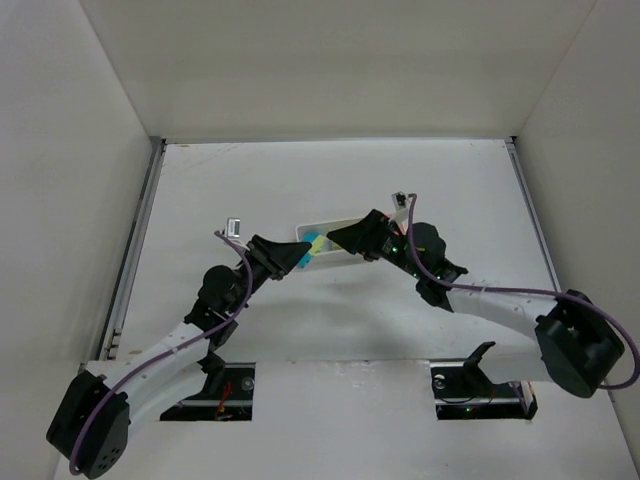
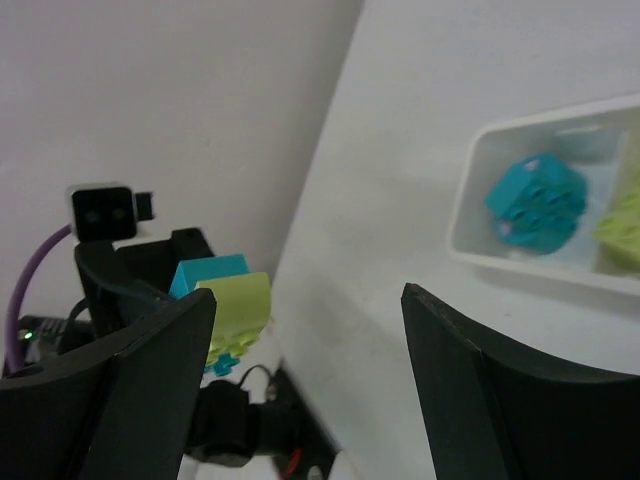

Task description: Sort the legos into containers by color

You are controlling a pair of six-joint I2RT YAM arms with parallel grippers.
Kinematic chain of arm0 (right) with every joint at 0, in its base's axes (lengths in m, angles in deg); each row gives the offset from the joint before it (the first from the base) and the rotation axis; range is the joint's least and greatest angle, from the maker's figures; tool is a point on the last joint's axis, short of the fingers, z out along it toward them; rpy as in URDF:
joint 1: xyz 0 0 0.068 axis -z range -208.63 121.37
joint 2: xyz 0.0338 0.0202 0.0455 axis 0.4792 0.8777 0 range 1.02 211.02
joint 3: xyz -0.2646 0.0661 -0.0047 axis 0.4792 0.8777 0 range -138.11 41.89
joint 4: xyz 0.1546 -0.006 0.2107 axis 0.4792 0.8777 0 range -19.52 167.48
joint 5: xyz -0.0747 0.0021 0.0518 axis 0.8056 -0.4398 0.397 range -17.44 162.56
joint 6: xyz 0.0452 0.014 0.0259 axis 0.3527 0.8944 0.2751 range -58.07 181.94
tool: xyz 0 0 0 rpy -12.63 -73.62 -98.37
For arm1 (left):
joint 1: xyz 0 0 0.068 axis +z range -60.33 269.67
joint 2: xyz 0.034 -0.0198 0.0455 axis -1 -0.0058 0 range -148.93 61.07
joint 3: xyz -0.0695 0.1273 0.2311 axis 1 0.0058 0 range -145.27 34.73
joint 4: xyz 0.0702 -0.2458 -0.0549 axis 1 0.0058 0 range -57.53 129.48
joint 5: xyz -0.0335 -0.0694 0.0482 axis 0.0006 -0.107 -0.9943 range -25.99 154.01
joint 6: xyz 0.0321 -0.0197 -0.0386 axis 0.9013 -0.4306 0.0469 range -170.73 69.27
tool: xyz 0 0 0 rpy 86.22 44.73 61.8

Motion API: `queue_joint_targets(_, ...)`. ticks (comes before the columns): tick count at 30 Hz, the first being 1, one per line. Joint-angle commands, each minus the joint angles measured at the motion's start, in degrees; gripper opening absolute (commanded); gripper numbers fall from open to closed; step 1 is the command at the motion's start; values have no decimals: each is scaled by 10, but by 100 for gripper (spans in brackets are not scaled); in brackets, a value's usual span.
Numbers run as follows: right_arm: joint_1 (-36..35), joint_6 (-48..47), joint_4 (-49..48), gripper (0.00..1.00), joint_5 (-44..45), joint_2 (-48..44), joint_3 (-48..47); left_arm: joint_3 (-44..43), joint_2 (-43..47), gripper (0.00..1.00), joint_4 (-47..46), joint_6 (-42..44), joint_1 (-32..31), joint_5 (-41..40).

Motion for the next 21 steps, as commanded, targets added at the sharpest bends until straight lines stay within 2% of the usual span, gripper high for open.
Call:
queue_joint_targets(1,-27,93,-181,81,-62,32,8,9,24,12,-60,-32,-12,-13)
queue_joint_targets(6,-46,158,-304,81,-68,76,16,14,40,12,-66,-56,-28,-36)
queue_joint_targets(10,-47,178,-361,79,-68,83,30,20,46,12,-66,-68,-35,-49)
queue_joint_targets(15,-48,159,-371,80,-38,42,68,26,53,12,-66,-90,-34,-62)
queue_joint_targets(21,-57,116,-352,81,-43,43,43,19,41,12,-77,-129,-51,-86)
